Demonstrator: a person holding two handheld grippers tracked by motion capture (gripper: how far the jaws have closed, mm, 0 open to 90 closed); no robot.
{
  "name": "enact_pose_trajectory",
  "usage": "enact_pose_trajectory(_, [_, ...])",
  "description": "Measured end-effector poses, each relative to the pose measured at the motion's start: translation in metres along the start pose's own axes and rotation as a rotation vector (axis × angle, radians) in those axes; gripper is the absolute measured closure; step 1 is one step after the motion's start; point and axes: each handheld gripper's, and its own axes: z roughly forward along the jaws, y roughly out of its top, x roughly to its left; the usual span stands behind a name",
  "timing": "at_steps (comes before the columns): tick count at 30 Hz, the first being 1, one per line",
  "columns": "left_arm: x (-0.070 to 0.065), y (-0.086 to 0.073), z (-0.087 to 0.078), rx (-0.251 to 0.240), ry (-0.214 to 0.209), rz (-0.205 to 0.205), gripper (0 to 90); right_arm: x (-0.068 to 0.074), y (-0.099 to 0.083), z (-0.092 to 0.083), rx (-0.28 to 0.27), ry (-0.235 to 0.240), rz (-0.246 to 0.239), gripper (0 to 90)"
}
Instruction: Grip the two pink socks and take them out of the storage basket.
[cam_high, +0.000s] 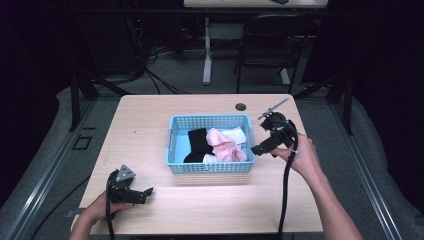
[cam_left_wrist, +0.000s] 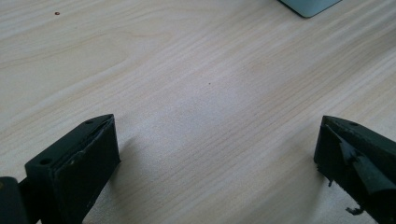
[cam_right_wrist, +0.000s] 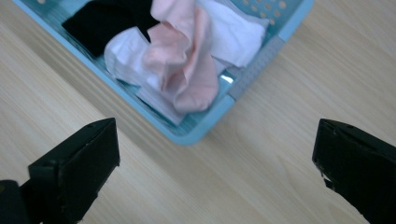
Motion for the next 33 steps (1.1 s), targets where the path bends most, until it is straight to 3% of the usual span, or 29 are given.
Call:
enact_pose_trajectory(5, [0.0,0.0,0.0,0.002,0.0,0.002,0.0,0.011,0.027,0.013,0.017,0.027,-0.041,2.7])
enact_pose_trajectory(13, [0.0,0.0,0.0,0.001,-0.001,-0.002,0.0,0.02,0.055,0.049,0.059,0.065,-0.064,16.3])
enact_pose_trajectory(17, [0.0,0.0,0.0,0.0,-0.001,-0.002,0.0,0.019,0.062,0.066,0.078,0.083,-0.057,30.8])
enact_pose_trajectory(24, [0.0,0.0,0.0,0.001,-0.001,-0.003,0.0,0.02,0.073,0.09,0.119,0.07,-0.08,46.8])
enact_pose_trajectory(28, [0.0,0.0,0.0,0.003,-0.002,-0.002,0.0,0.024,0.077,0.107,0.165,0.012,-0.102,50.6])
enact_pose_trajectory(33, [0.0,0.0,0.0,0.003,-0.003,-0.003,0.0,0.028,0.08,0.122,0.207,-0.015,-0.131,56.2])
